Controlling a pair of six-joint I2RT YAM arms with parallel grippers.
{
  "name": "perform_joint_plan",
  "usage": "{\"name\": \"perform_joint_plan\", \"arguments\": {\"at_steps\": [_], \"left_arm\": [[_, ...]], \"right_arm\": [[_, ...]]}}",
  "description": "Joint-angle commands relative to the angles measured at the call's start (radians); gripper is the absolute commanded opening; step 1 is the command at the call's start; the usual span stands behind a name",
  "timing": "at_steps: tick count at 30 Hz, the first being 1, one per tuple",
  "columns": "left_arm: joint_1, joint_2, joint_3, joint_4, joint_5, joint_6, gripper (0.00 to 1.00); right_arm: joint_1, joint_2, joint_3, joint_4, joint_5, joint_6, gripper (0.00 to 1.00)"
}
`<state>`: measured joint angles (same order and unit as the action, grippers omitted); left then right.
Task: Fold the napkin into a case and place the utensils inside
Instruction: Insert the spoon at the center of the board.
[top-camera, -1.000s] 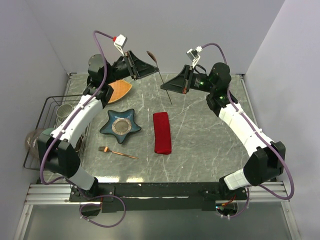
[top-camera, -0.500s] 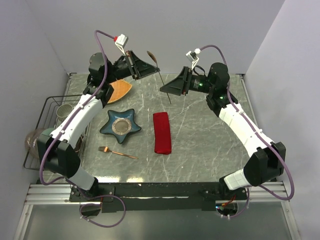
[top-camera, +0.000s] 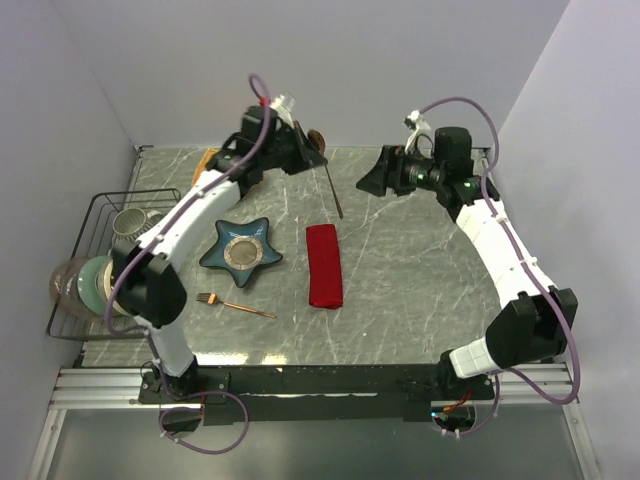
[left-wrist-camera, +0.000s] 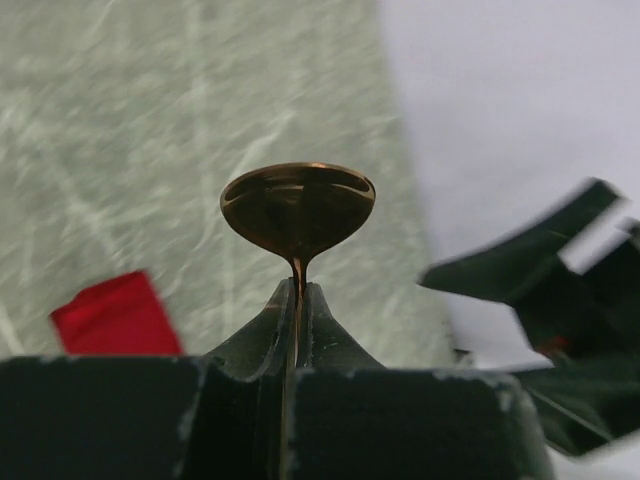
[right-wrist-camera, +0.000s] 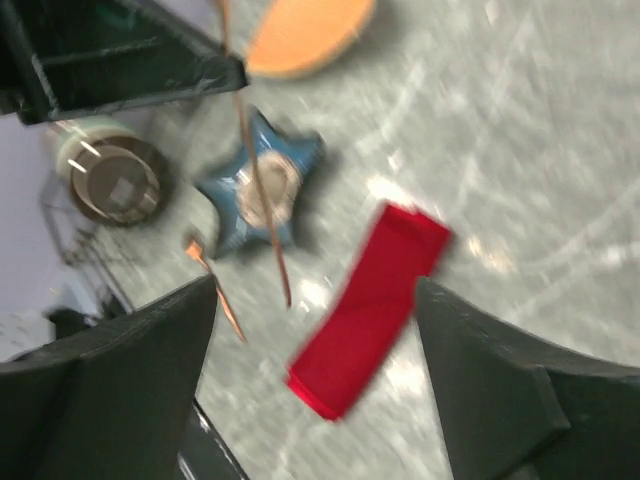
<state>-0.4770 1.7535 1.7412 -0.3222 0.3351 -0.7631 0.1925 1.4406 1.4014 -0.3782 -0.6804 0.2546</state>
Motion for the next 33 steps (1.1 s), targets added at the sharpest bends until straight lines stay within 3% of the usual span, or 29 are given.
{"name": "perform_joint_plan", "arguments": {"at_steps": [1, 9, 14, 33], "left_arm": [[-0.023, 0.087, 0.057, -0.196, -0.188, 0.080, 0.01], [-0.025, 0.248, 0.112, -0.282, -0.275, 0.103, 0.01], [-0.025, 0.308, 0.127, -0.298, -0.263, 0.111, 0.01], [-0.057, 0.383, 0.077, -0.334, -0.199, 0.099, 0.01]], "right_arm": [[-0.002, 0.038, -0.054, -0.093, 0.033, -0.106, 0.79], [-0.002, 0.222, -0.051, -0.005, -0.013, -0.032, 0.57], [-0.002, 0.299, -0.039, 0.009, -0.041, 0.003, 0.57], [-0.054, 0.348, 0.007, -0.050, -0.077, -0.031, 0.60]]}}
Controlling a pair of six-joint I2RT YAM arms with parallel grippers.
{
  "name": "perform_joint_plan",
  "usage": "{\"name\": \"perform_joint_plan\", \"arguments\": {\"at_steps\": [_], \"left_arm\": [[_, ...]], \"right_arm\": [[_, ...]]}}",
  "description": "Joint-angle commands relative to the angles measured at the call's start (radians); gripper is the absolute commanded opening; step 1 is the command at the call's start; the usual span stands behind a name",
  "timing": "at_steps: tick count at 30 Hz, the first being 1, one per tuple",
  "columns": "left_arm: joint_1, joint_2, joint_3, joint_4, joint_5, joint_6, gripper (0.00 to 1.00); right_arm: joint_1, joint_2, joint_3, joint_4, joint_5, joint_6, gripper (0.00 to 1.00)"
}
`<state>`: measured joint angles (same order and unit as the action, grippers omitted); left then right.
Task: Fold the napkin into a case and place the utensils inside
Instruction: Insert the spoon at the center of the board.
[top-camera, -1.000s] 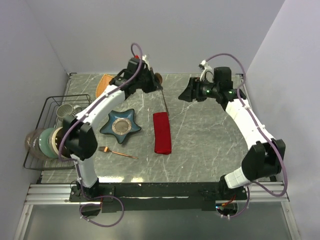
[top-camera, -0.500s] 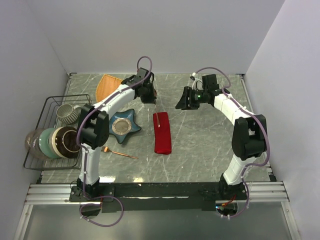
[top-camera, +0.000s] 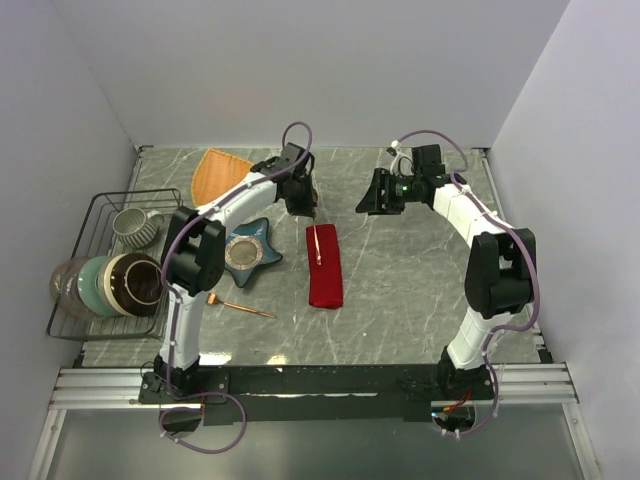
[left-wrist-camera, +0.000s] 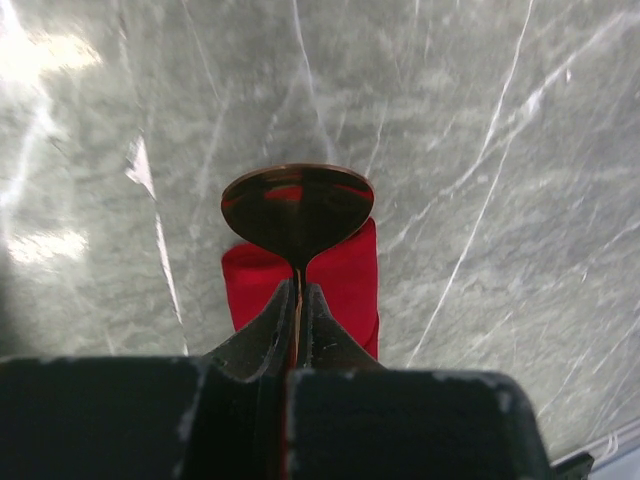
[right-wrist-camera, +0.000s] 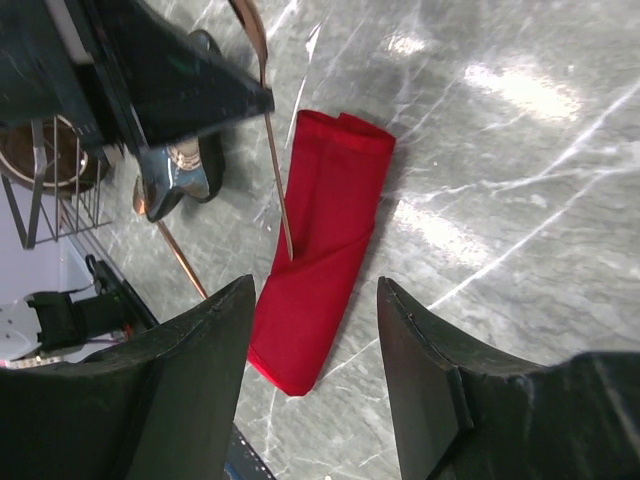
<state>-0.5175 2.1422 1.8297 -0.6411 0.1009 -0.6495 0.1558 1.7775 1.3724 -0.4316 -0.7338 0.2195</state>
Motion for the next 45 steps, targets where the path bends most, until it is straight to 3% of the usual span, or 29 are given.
{"name": "perform_joint_plan", "arguments": {"at_steps": [1, 24, 29, 38, 45], "left_arm": [[-0.016, -0.007, -0.020, -0.017, 0.040, -0.015, 0.01], [-0.053, -0.087, -0.196, -0.026, 0.069, -0.075, 0.01], [-0.053, -0.097, -0.201, -0.015, 0.077, -0.081, 0.01], [-0.053, -0.076, -0.191, -0.025, 0.089, -0.064, 0.01], [-0.053, -0.058, -0.170, -0.031, 0.094, -0.062, 0.01]], "right_arm": [[-0.019, 0.010, 0.036, 0.005, -0.024, 0.009, 0.60], [-0.032, -0.016, -0.021, 0.017, -0.055, 0.021, 0.61], [-0.010, -0.013, -0.070, 0.076, -0.056, 0.044, 0.57], [0.090, 0.149, -0.056, 0.165, -0.096, 0.046, 0.51], [0.137, 0.290, 0.033, 0.205, -0.119, 0.050, 0.57]]}}
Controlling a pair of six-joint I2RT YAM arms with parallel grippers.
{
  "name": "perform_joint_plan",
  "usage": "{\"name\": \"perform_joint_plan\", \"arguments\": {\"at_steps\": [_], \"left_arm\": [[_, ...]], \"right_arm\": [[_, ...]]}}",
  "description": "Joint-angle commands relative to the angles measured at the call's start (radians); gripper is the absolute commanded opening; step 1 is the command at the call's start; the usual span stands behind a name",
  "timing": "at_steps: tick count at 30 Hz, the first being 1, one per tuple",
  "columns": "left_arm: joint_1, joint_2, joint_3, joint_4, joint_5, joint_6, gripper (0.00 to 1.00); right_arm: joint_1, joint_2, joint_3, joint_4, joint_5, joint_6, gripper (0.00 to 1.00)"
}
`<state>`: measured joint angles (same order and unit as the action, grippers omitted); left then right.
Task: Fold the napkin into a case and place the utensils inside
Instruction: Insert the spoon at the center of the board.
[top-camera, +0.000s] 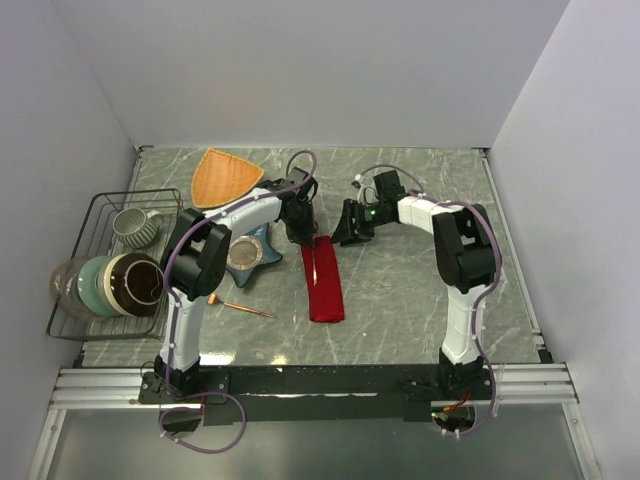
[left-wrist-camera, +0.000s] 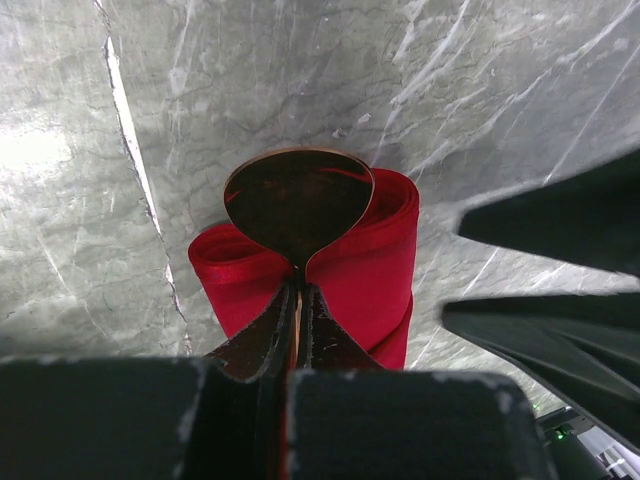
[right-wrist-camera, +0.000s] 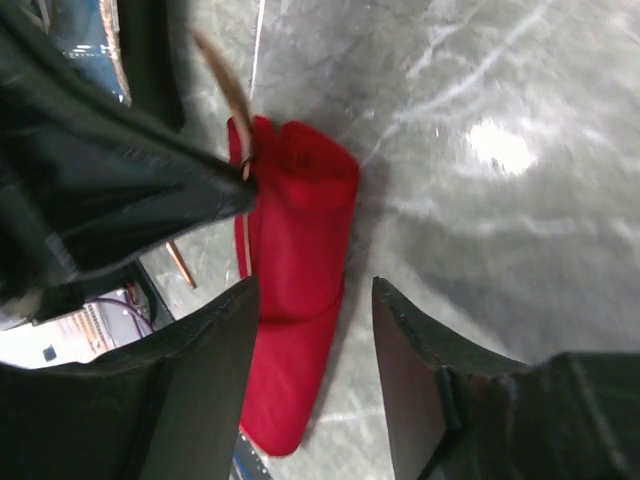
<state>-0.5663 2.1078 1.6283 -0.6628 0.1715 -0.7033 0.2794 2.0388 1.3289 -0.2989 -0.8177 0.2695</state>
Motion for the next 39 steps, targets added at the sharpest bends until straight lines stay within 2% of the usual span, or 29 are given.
{"name": "perform_joint_plan", "arguments": {"at_steps": [1, 8, 16, 17, 18, 20, 22, 24, 39], "left_arm": [[-0.004, -0.022, 0.033, -0.009, 0.022, -0.007, 0.01], [-0.004, -0.016, 0.028, -0.003, 0.029, -0.012, 0.01], [-0.003, -0.014, 0.033, -0.017, 0.022, -0.018, 0.01], [-0.004, -0.015, 0.031, -0.018, 0.022, -0.021, 0.01], [-0.004, -0.017, 0.033, -0.020, 0.017, -0.022, 0.01], [-0.004, -0.019, 0.031, -0.021, 0.020, -0.031, 0.01], [-0.003, -0.020, 0.027, -0.020, 0.017, -0.033, 0.01], [-0.004, -0.028, 0.024, -0.021, 0.022, -0.036, 0.01], [-0.004, -0.054, -0.038, -0.015, 0.040, -0.056, 0.01]], "right_arm": [[0.015, 0.037, 0.081, 0.076, -0.035, 0.002, 0.58], [0.030, 0.081, 0.067, 0.203, -0.072, 0.086, 0.56], [0.029, 0.139, 0.052, 0.296, -0.106, 0.165, 0.39], [0.030, 0.136, 0.047, 0.325, -0.103, 0.181, 0.36], [0.030, 0.127, 0.033, 0.337, -0.100, 0.194, 0.28], [0.024, 0.121, 0.027, 0.362, -0.098, 0.220, 0.20], [0.023, 0.116, 0.021, 0.377, -0.098, 0.238, 0.07], [0.021, 0.112, 0.010, 0.411, -0.103, 0.270, 0.00], [0.018, -0.021, -0.144, 0.465, 0.068, 0.312, 0.00]]}}
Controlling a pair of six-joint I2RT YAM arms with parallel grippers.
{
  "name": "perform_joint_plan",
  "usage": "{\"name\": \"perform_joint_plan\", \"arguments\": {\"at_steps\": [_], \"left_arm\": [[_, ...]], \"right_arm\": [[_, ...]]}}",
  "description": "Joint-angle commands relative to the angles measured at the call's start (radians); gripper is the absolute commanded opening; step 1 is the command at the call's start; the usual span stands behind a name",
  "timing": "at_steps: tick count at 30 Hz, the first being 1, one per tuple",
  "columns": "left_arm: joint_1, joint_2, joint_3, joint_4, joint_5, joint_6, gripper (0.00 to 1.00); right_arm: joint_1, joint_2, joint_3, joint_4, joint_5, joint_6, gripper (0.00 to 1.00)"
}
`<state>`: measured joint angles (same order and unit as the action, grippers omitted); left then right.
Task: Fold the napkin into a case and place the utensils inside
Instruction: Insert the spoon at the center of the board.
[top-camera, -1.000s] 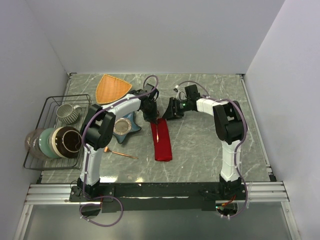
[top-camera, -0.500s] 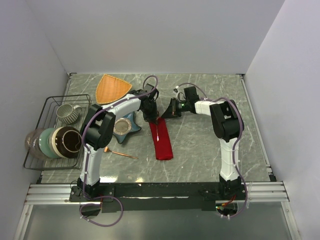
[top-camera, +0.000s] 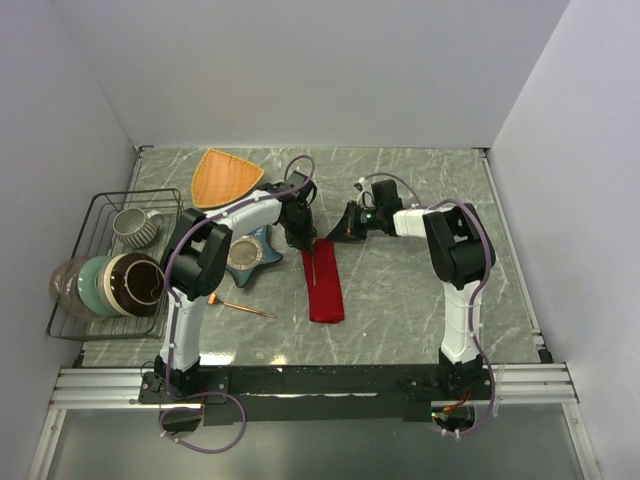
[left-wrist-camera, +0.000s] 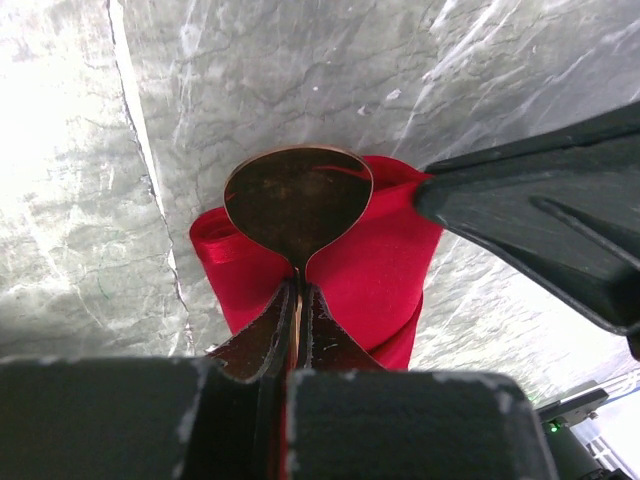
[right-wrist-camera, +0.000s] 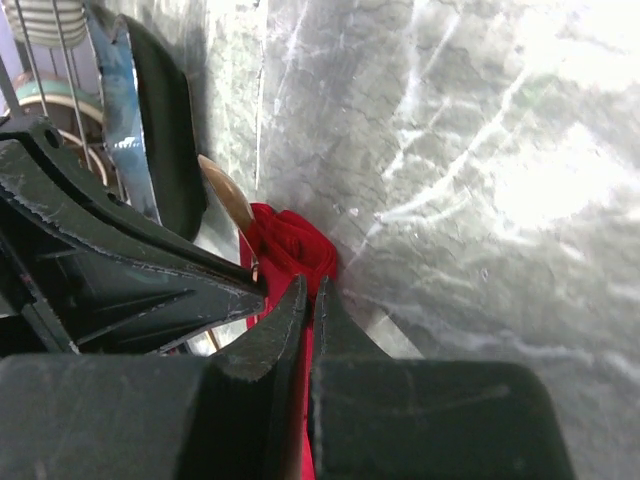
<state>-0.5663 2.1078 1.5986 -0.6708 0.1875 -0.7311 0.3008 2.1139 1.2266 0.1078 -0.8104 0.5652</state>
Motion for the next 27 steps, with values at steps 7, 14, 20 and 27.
{"name": "perform_joint_plan", "arguments": {"at_steps": [7, 14, 20, 27], "left_arm": [[-0.018, -0.063, -0.035, -0.004, 0.035, -0.034, 0.01], [-0.030, -0.083, -0.077, 0.010, 0.056, -0.040, 0.01], [-0.046, -0.091, -0.097, 0.019, 0.069, -0.041, 0.01], [-0.055, -0.091, -0.106, 0.028, 0.081, -0.037, 0.01]], "right_arm": [[-0.003, -0.137, -0.099, 0.087, 0.134, 0.044, 0.00], [-0.003, -0.154, -0.118, 0.099, 0.194, 0.038, 0.00], [-0.002, -0.160, -0.142, 0.113, 0.195, 0.039, 0.00], [-0.002, -0.167, -0.170, 0.136, 0.192, 0.045, 0.00]]}}
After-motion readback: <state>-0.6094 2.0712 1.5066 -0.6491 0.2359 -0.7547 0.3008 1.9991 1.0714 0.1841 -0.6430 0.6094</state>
